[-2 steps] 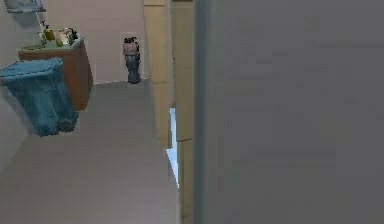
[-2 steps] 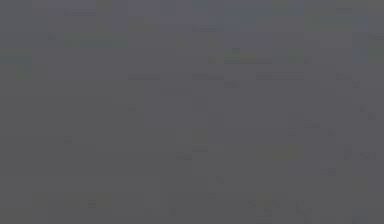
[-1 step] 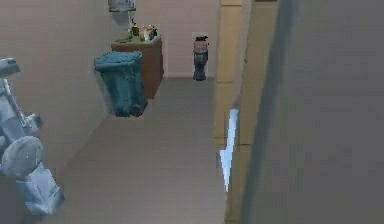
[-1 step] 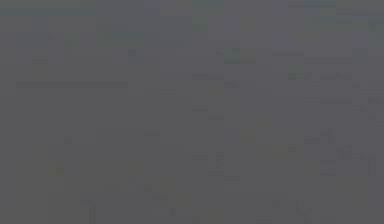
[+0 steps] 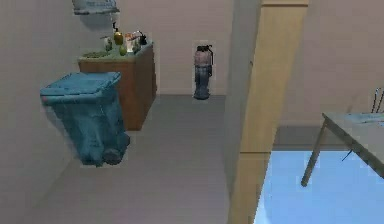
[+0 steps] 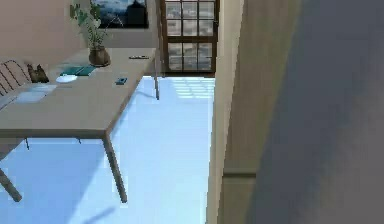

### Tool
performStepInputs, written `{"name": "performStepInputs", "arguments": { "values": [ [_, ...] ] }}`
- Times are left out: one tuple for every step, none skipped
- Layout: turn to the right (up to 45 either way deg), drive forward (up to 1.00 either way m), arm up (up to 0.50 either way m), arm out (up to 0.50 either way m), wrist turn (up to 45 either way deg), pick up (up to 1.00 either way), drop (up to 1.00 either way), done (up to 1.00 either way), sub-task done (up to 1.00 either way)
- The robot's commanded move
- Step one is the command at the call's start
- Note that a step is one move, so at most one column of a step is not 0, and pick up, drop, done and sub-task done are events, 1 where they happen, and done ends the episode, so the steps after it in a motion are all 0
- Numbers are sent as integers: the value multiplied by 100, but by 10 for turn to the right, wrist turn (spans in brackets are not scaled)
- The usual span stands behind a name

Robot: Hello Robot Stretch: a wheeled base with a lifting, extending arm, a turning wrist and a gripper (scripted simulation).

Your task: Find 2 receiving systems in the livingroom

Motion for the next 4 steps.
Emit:
{"name": "performStepInputs", "arguments": {
  "values": [
    [390,0,0,0,0,0,0,0,0],
    [0,20,0,0,0,0,0,0,0],
    [420,0,0,0,0,0,0,0,0],
    [0,40,0,0,0,0,0,0,0]
  ]
}}
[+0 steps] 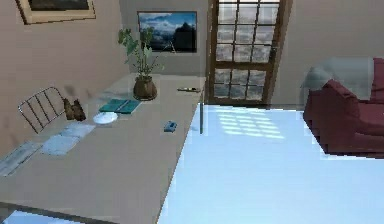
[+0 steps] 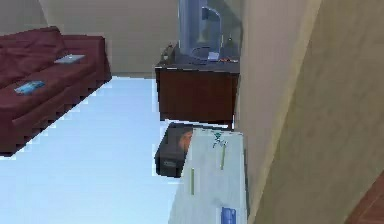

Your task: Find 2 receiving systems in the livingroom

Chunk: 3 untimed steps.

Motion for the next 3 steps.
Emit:
{"name": "performStepInputs", "arguments": {
  "values": [
    [330,0,0,0,0,0,0,0,0],
    [0,20,0,0,0,0,0,0,0],
    [180,0,0,0,0,0,0,0,0]
  ]
}}
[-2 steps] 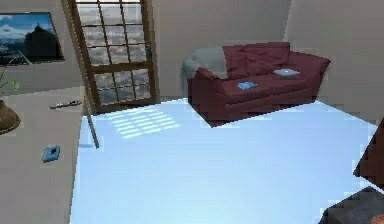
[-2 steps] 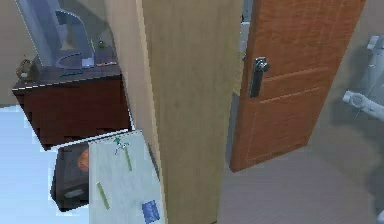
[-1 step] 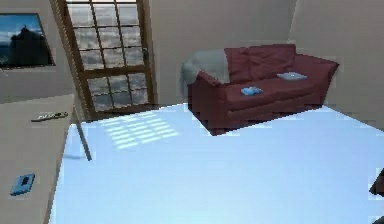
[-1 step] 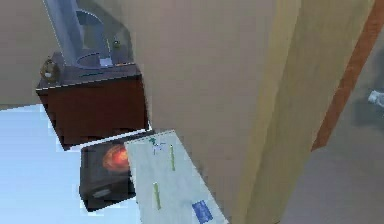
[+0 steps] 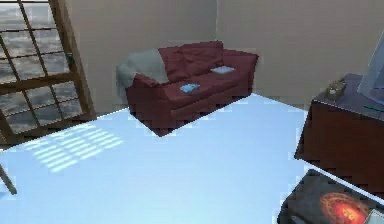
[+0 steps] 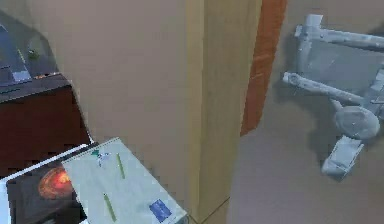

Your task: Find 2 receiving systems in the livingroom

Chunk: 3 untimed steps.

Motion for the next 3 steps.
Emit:
{"name": "performStepInputs", "arguments": {
  "values": [
    [0,45,0,0,0,0,0,0,0],
    [210,0,0,0,0,0,0,0,0],
    [0,65,0,0,0,0,0,0,0]
  ]
}}
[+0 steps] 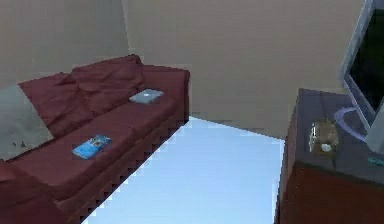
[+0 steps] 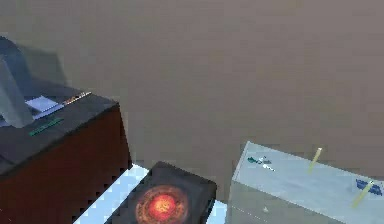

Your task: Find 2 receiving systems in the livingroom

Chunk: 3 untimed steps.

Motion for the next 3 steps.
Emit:
{"name": "performStepInputs", "arguments": {
  "values": [
    [210,0,0,0,0,0,0,0,0],
    [0,25,0,0,0,0,0,0,0],
    [270,0,0,0,0,0,0,0,0]
  ]
}}
